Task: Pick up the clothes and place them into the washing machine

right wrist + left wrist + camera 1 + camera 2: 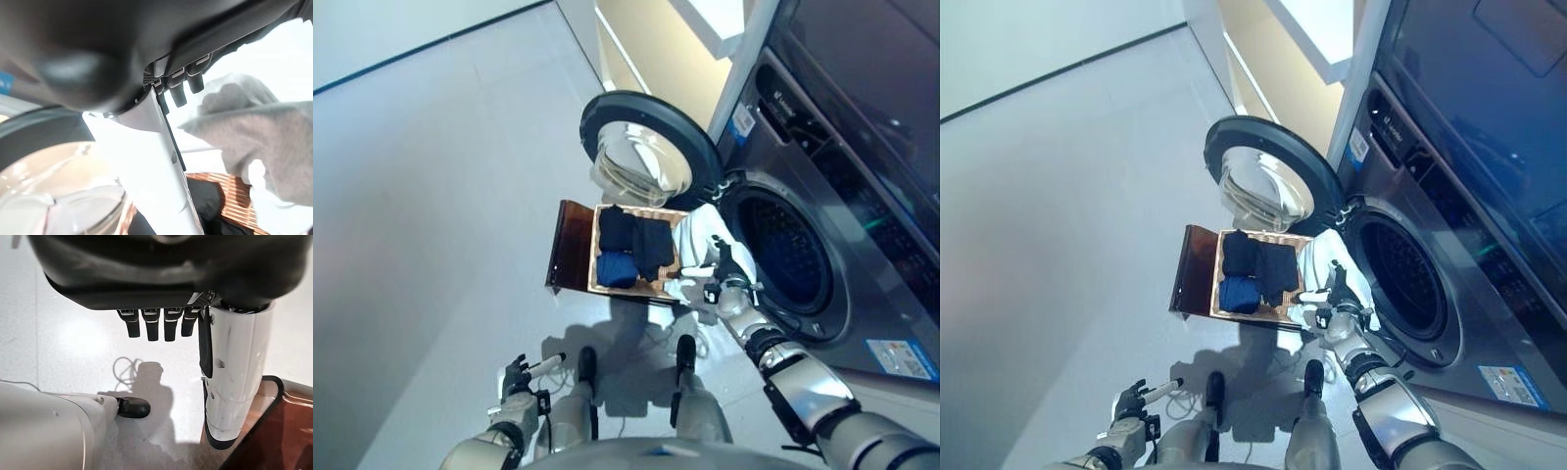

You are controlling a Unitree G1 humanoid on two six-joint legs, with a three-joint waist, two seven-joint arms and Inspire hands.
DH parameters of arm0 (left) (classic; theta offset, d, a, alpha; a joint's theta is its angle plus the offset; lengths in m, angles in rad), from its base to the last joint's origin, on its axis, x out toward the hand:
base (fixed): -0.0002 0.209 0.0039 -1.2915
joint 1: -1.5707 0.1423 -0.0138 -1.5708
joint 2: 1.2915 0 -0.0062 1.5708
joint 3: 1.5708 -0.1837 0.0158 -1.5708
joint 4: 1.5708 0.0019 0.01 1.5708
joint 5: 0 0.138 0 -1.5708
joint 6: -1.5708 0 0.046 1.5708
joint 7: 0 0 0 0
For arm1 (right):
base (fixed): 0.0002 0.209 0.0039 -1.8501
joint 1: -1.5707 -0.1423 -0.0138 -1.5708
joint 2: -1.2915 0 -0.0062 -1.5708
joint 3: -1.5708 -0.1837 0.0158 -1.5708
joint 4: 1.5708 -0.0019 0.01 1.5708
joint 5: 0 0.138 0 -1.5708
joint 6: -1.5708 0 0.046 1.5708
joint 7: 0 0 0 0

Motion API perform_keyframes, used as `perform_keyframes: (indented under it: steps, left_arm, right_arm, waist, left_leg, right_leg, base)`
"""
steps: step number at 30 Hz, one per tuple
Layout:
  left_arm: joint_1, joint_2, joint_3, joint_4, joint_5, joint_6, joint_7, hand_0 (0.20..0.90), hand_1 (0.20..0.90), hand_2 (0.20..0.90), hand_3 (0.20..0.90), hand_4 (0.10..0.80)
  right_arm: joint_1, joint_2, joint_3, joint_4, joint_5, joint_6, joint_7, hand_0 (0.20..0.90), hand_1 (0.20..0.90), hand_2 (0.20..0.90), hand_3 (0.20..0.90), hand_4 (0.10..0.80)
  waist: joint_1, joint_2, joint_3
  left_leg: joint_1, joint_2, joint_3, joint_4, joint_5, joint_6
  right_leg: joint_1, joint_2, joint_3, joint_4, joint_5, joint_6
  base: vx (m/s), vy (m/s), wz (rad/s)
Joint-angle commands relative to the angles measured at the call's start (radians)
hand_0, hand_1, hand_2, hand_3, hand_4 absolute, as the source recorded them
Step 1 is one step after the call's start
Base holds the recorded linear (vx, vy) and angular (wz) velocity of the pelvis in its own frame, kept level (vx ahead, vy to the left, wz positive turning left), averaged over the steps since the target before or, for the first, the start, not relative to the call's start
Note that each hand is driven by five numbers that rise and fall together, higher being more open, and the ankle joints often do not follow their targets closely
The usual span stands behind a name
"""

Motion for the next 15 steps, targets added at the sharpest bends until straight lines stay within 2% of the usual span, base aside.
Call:
perform_keyframes:
  steps: [1,15]
  left_arm:
    - [-0.057,0.045,-0.020,0.006,-0.028,-0.038,0.010,0.900,0.900,0.900,0.900,0.800]
    - [-0.077,0.056,-0.032,-0.087,-0.122,-0.073,0.005,0.900,0.900,0.900,0.900,0.800]
  right_arm:
    - [-0.163,-0.046,0.023,0.007,0.001,-0.028,-0.015,0.900,0.900,0.900,0.900,0.800]
    - [-0.243,-0.111,0.010,0.045,0.025,-0.006,-0.036,0.900,0.900,0.900,0.900,0.800]
  waist:
    - [0.013,-0.028,0.022]
    - [0.024,-0.017,0.128]
  left_leg:
    - [-0.011,0.011,-0.049,-0.008,-0.019,-0.054]
    - [-0.096,0.000,-0.063,-0.008,0.012,-0.054]
  right_leg:
    - [-0.014,-0.106,0.013,0.118,-0.084,0.060]
    - [-0.088,-0.111,0.006,0.122,-0.066,0.060]
  base:
    - [-0.011,-0.003,0.08]
    - [-0.030,0.008,0.04]
